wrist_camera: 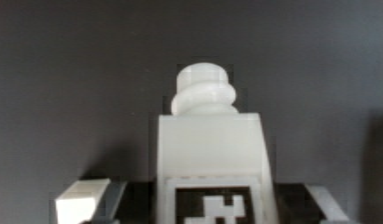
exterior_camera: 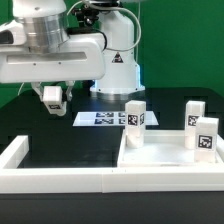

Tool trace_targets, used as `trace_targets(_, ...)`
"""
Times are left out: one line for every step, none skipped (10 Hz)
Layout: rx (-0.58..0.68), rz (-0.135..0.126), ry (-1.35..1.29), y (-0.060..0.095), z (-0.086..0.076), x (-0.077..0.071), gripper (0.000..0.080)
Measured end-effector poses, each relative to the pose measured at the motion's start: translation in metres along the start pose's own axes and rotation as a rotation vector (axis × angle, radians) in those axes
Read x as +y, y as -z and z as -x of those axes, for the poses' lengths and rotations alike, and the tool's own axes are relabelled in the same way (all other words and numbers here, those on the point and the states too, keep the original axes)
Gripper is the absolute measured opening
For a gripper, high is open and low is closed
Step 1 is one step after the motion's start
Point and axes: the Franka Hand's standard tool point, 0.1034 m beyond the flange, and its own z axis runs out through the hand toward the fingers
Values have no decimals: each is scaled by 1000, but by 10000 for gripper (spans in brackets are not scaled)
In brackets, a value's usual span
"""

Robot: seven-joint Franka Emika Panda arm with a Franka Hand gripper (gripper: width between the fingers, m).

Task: Assemble square table

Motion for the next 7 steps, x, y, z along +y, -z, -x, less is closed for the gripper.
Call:
trace_targets(94,24,10,0,-4,7,287)
trace_targets(138,40,10,-2,-2,11,287)
trace_targets(224,73,14,0,-4,17,287)
trace_targets(275,89,4,0,-3,19,287)
trace_targets(298,77,-10,2,-6,10,287)
trace_targets(294,56,-33,5,-14,-1,287)
trace_targets(310,51,-41,10,-24,-7,287)
